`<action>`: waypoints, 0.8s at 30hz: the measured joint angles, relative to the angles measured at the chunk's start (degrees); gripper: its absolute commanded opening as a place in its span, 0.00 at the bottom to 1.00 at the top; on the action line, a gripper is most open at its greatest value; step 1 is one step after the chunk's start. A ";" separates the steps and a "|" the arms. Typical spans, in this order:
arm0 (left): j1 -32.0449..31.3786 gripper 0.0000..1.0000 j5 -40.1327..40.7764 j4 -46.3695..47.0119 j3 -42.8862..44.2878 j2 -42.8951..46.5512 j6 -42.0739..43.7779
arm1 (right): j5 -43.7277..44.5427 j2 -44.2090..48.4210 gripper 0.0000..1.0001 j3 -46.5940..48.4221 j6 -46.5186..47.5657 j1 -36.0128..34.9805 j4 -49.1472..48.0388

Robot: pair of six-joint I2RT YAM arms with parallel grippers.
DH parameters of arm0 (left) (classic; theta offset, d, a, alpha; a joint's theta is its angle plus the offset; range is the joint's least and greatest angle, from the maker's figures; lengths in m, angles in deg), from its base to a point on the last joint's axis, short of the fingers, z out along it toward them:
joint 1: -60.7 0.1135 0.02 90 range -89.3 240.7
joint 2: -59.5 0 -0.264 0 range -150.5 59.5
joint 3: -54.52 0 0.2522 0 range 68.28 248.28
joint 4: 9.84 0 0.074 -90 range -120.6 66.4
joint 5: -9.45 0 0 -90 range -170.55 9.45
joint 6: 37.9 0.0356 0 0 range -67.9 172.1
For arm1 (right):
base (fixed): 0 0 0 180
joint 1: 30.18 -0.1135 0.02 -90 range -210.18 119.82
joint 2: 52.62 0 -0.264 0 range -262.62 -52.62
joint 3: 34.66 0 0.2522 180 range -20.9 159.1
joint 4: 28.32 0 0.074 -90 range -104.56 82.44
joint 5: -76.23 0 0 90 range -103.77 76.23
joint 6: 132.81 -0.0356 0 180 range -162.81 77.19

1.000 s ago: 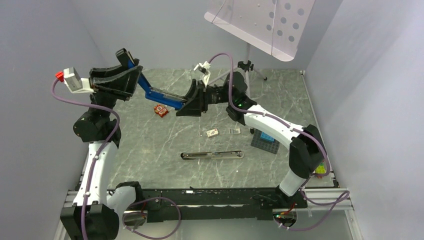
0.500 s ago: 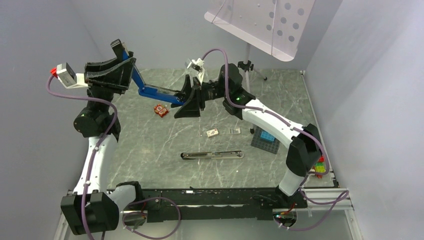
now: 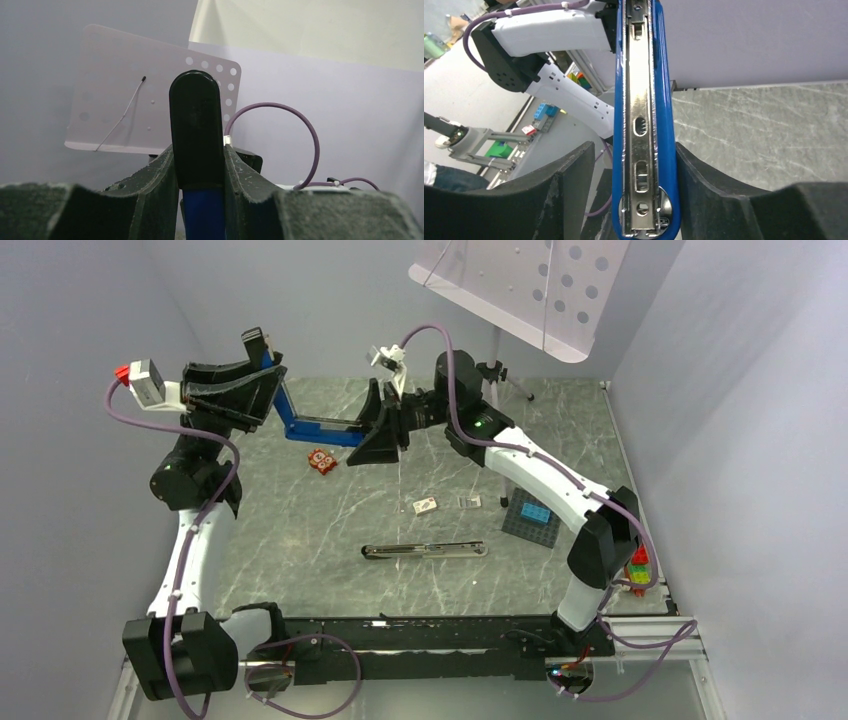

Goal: Load the staples into the stapler
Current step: Open the stapler at the center of the board.

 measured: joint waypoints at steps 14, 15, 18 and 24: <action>-2.43 0.00 3.74 6.84 4.31 -7.10 -6.19 | 9.07 0.04 0.52 -1.51 22.60 -6.58 20.61; -3.02 0.00 3.96 6.84 4.92 -7.85 -6.45 | 9.29 0.04 0.54 -1.05 22.75 -6.51 21.40; -4.83 0.00 4.48 6.86 8.28 -9.94 -6.99 | 9.09 -0.28 0.65 1.29 22.51 -6.40 23.17; -5.57 0.00 3.13 7.78 15.61 -11.67 -7.58 | 3.74 -0.46 0.83 4.81 17.38 -4.31 20.28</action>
